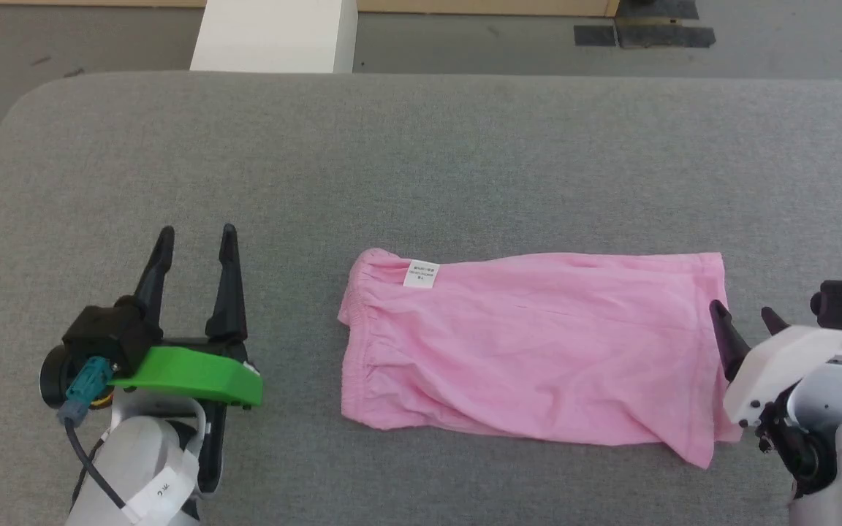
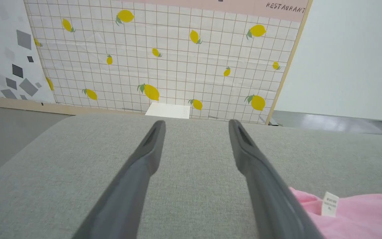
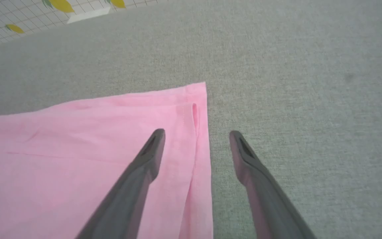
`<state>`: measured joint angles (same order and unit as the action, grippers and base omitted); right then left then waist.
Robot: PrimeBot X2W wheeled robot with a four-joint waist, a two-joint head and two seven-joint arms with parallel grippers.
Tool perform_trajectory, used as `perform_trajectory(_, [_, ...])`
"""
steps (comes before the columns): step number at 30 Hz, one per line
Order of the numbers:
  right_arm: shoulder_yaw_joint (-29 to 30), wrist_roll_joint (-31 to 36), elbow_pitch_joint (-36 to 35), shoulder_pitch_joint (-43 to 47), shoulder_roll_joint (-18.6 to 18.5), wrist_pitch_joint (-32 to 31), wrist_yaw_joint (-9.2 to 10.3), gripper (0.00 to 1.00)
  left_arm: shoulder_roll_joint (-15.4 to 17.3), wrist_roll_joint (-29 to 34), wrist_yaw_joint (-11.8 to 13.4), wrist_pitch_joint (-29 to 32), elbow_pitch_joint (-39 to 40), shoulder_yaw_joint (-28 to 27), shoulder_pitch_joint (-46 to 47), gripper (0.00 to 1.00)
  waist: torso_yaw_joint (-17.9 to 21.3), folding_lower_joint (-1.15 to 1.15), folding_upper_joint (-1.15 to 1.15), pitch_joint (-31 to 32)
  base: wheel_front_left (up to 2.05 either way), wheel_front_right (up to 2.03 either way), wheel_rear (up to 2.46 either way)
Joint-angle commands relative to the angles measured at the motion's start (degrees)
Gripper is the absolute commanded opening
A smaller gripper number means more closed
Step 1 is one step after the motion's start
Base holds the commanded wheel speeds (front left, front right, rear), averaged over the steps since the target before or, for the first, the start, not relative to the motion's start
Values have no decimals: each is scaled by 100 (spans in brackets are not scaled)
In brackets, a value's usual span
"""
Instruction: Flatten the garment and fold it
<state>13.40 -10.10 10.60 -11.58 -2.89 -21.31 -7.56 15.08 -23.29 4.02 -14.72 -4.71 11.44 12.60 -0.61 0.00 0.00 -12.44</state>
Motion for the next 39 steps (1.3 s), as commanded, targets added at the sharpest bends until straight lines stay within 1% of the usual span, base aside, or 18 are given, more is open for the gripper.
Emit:
perform_trajectory(1, [55, -25, 150, -173, 1, -154, 8, 100, -93, 143, -95, -26, 43, -123, 63, 100, -34, 0, 0, -79, 0, 0, 0])
perform_trajectory(7, [47, 22, 705, -412, 2, -1036, 8, 100, -417, 591, -418, -27, 77, -487, 48, 100, -105, 0, 0, -136, 0, 0, 0])
perform_trajectory(10, [-75, -126, 823, -333, 2, -1586, 8, 100, -572, 721, -544, -27, 47, -631, 16, 100, -147, 0, 0, -119, 0, 0, 0])
perform_trajectory(11, [-145, -218, 812, -287, 2, -1759, 8, 66, -621, 769, -588, -27, 35, -682, 1, 100, -158, 0, 0, -113, 0, 0, 0])
perform_trajectory(13, [-259, -392, 713, -214, 2, -1899, 8, 29, -702, 836, -651, -27, 0, -776, -28, 100, -169, 0, 0, -101, 0, 0, 0])
perform_trajectory(14, [-287, -460, 645, -191, 2, -1882, 8, 18, -732, 862, -678, -28, -11, -817, -38, 100, -168, 0, 0, -97, 0, 0, 0])
perform_trajectory(15, [-304, -516, 565, -164, 2, -1828, 8, 0, -767, 886, -708, -28, -26, -868, -53, 100, -163, 0, 0, -91, 0, 0, 0])
perform_trajectory(20, [-87, -306, 282, -127, 2, -1391, 8, 0, -884, 982, -831, -28, -75, -1033, -90, 100, -145, 0, 0, -59, 0, 0, 0])
perform_trajectory(23, [198, -97, 56, -68, 2, -1223, 8, 0, -957, 1025, -887, -28, -103, -1108, -99, 100, -150, 0, 0, -25, 0, 0, 0])
perform_trajectory(26, [547, 306, -253, 30, 1, -1166, 8, 0, -1011, 1046, -924, -28, -141, -1146, -119, 100, -148, 0, 0, 4, 0, 0, 0])
perform_trajectory(29, [894, 770, -667, 142, 0, -1260, 8, 0, -1052, 1074, -957, -28, -175, -1181, -144, 100, -144, 0, 0, 29, 0, 0, 0])
perform_trajectory(31, [990, 943, -930, 219, 0, -1353, 8, 0, -1072, 1088, -975, -28, -190, -1209, -157, 100, -136, 0, 0, 43, 0, 0, 0])
perform_trajectory(34, [945, 1063, -1331, 323, 1, -1499, 8, 0, -1096, 1103, -1001, -28, -211, -1236, -169, 100, -137, 0, 0, 70, 0, 0, 0])
perform_trajectory(37, [638, 1005, -1779, 438, 1, -1687, 8, 0, -1114, 1115, -1027, -28, -235, -1249, -174, 100, -144, 0, 0, 95, 0, 0, 0])
perform_trajectory(39, [300, 921, -2111, 504, 1, -1845, 8, 0, -1124, 1125, -1042, -28, -252, -1251, -173, 100, -150, 0, 0, 107, 0, 0, 0])
